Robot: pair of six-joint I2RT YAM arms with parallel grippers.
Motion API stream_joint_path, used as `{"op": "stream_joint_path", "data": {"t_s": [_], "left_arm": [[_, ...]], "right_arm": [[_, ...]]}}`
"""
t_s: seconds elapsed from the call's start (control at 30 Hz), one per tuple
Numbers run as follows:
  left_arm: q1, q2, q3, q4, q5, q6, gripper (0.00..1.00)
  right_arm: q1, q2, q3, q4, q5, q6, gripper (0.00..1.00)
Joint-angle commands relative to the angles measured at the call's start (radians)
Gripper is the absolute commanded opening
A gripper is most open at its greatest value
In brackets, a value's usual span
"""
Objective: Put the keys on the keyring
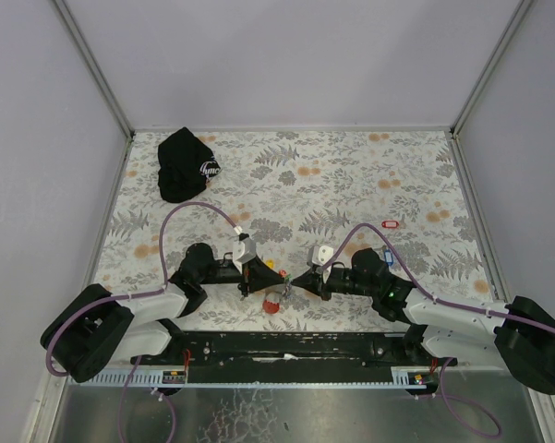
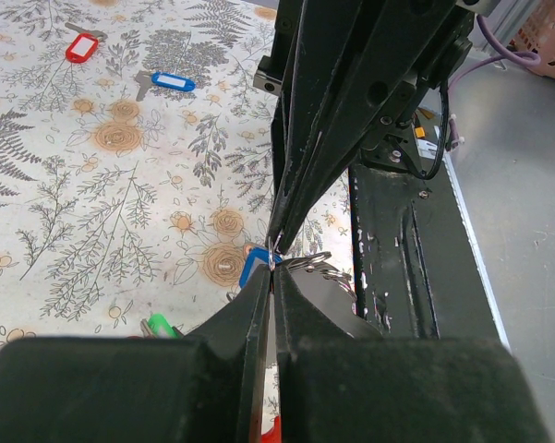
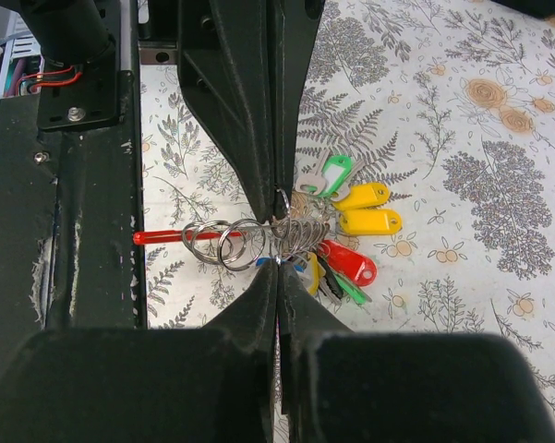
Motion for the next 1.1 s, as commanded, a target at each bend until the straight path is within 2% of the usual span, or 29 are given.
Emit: {"op": "stream_joint_path", "data": {"t_s": [0.0, 1.07], "left_arm": [[0.003, -0.008, -0.002, 0.080, -0.013, 0.008, 0.00], [-0.006, 0.031, 0.014, 0.098, 0.044, -0.011, 0.00]], "right_arm": [[0.008, -0.022, 0.013, 0.071, -0.022, 0.010, 0.00], [0.008, -0.017, 0.018, 0.076, 0.012, 0.026, 0.00]]}}
